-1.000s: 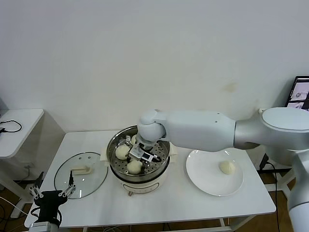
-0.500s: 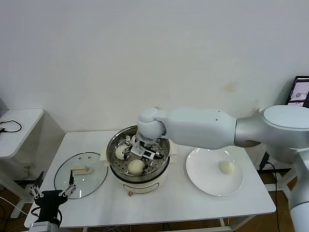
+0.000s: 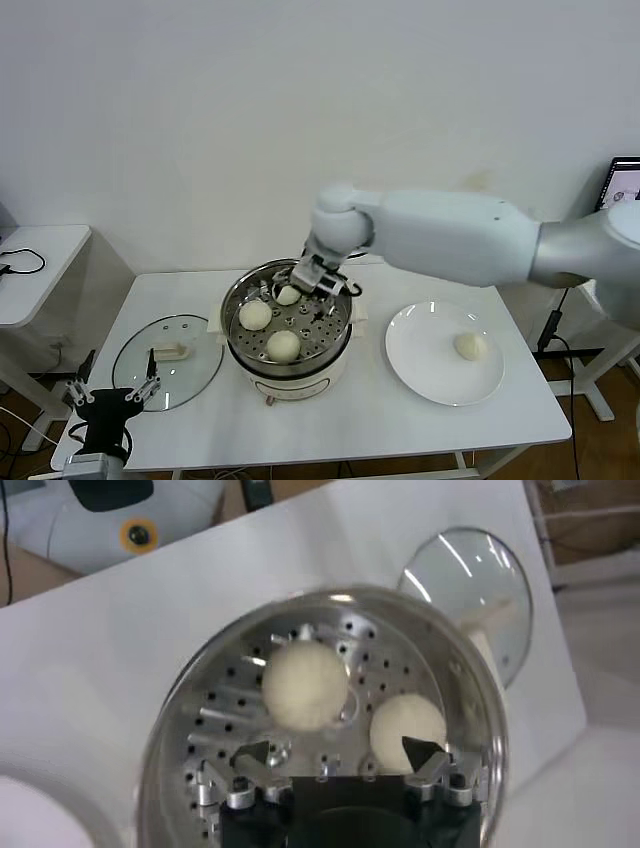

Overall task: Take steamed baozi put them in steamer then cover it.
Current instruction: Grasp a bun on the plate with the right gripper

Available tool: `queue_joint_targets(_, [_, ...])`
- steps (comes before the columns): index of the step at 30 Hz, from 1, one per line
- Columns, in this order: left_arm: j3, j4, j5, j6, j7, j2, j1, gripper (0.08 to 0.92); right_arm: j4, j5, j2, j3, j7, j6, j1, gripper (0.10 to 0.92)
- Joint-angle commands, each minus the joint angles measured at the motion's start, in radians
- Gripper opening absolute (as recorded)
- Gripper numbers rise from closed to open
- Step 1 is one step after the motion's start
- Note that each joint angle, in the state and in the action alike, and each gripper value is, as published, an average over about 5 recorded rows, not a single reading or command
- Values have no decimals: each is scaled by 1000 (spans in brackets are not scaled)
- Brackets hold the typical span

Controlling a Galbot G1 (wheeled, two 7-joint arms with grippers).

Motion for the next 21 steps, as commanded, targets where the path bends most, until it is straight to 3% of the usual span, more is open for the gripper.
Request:
queue_joint_targets(1, [4, 4, -4, 3, 2, 10, -13, 823, 48, 81, -285, 57, -33, -272, 36, 823])
queue_joint_targets(13, [15, 26, -16, 4, 7, 41, -35, 823, 119, 10, -595, 85, -8, -392, -134, 823])
queue_joint_targets(21, [15, 25, -18, 11, 10, 51, -43, 823, 92, -76, -658, 168, 9, -386, -304, 823])
